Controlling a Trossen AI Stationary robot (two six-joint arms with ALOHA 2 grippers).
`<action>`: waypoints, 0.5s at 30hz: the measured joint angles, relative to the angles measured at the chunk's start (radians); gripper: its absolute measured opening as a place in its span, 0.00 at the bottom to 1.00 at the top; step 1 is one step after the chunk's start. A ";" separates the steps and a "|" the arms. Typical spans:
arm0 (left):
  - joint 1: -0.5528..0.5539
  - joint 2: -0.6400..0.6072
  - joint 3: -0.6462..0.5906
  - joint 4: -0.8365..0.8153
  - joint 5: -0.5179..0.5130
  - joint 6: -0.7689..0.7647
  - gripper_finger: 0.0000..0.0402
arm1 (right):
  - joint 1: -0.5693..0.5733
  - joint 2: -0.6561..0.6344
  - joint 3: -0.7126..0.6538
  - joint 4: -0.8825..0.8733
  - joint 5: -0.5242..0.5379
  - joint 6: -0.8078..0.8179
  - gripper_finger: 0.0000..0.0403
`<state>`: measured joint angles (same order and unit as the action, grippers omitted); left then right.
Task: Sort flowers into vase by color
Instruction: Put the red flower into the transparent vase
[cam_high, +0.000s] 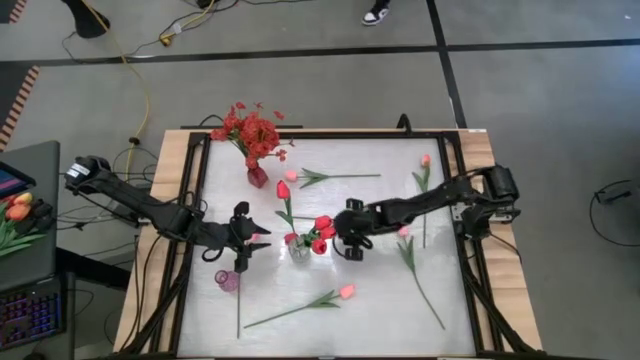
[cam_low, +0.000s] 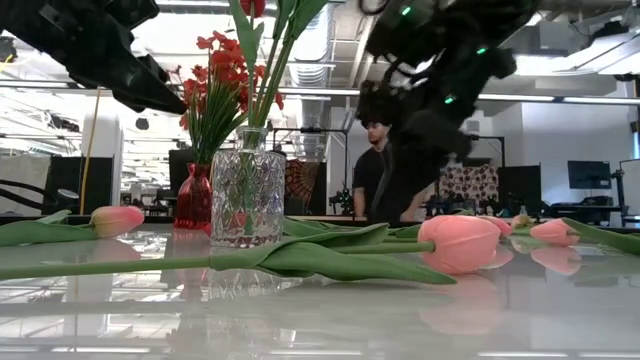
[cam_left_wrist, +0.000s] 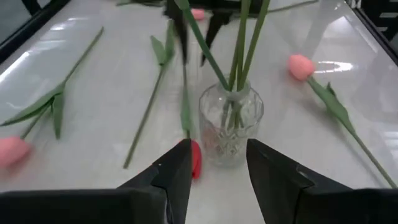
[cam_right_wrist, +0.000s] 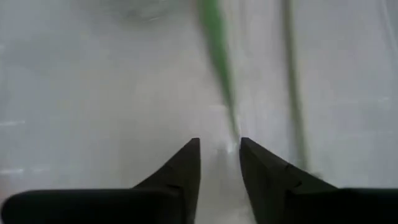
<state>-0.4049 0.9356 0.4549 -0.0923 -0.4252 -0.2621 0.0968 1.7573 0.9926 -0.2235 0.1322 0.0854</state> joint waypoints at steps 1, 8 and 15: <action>0.000 0.000 0.000 -0.001 0.000 0.003 0.35 | -0.013 0.008 0.006 0.002 0.000 -0.006 0.39; 0.000 0.000 0.000 -0.008 0.000 0.012 0.35 | -0.061 0.018 0.017 0.000 -0.058 -0.041 0.47; 0.000 0.000 0.000 -0.008 0.001 0.033 0.35 | -0.062 0.057 0.018 0.012 -0.078 -0.060 0.45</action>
<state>-0.4046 0.9352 0.4545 -0.1005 -0.4244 -0.2289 0.0345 1.8141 1.0106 -0.2114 0.0545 0.0254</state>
